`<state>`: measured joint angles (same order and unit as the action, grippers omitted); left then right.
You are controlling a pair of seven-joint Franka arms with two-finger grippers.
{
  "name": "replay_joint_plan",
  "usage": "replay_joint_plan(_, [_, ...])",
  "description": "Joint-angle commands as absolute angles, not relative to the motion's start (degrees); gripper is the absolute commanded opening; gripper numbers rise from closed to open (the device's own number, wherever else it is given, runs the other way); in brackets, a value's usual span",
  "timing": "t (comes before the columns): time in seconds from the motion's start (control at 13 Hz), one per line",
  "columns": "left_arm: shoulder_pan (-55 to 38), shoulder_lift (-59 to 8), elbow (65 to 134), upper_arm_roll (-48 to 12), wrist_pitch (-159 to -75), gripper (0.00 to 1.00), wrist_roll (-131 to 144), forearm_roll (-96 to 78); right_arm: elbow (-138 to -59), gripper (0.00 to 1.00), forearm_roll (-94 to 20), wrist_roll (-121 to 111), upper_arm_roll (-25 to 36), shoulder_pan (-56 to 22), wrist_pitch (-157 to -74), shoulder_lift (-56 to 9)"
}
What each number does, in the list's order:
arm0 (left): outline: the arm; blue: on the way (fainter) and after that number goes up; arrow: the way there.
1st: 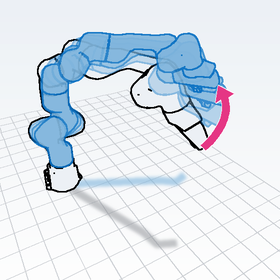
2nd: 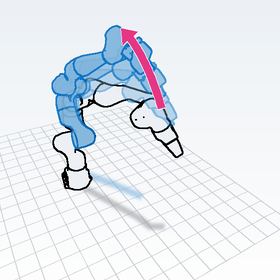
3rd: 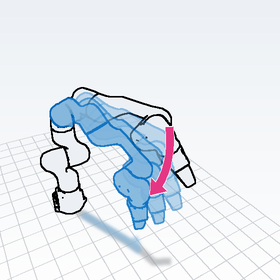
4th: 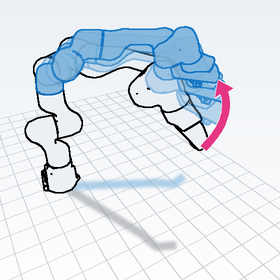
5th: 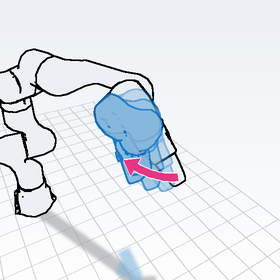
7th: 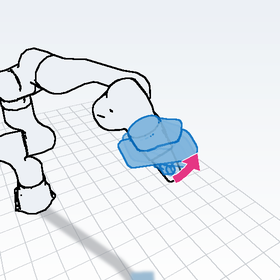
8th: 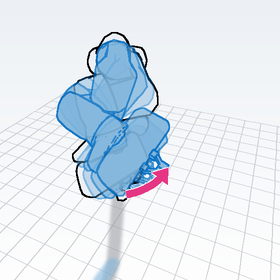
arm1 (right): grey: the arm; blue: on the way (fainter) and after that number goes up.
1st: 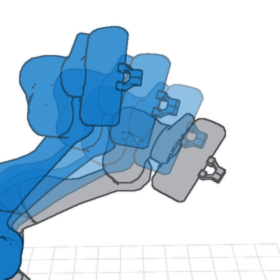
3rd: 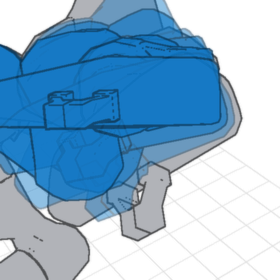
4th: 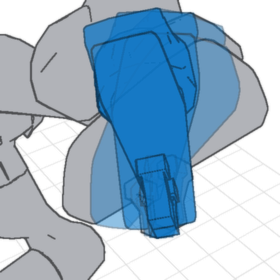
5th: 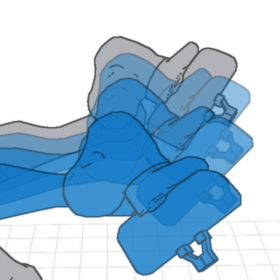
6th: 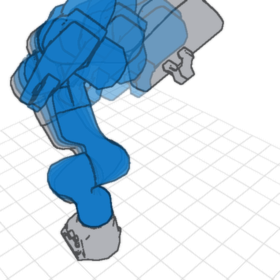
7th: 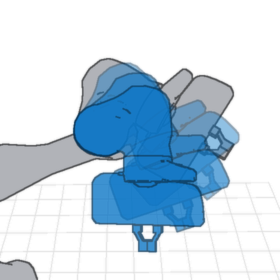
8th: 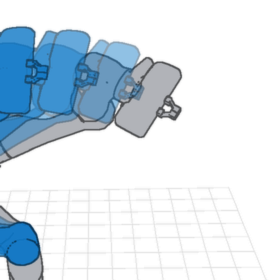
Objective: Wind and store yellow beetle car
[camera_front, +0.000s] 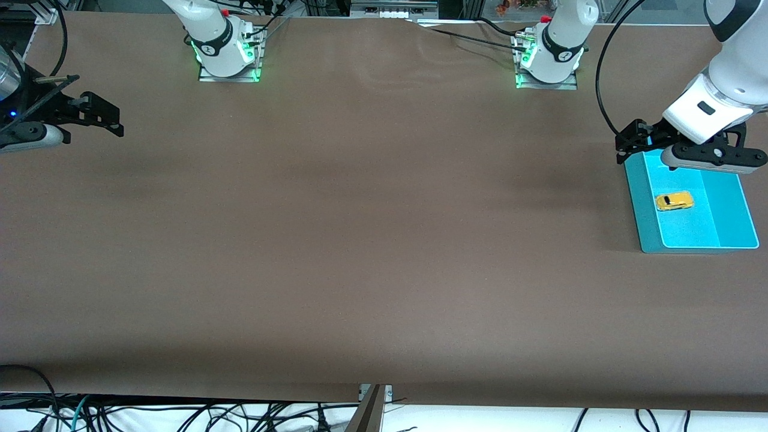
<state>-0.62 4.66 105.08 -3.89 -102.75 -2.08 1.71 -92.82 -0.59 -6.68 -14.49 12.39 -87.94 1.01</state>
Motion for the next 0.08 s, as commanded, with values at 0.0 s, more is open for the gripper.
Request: replay_joint_plan(0.0, [-0.79, 5.27, 105.64, -3.60, -102.48, 1.00, -2.11, 0.44, -90.88, 1.00, -0.18, -5.89, -14.41, 12.13, -86.57, 0.18])
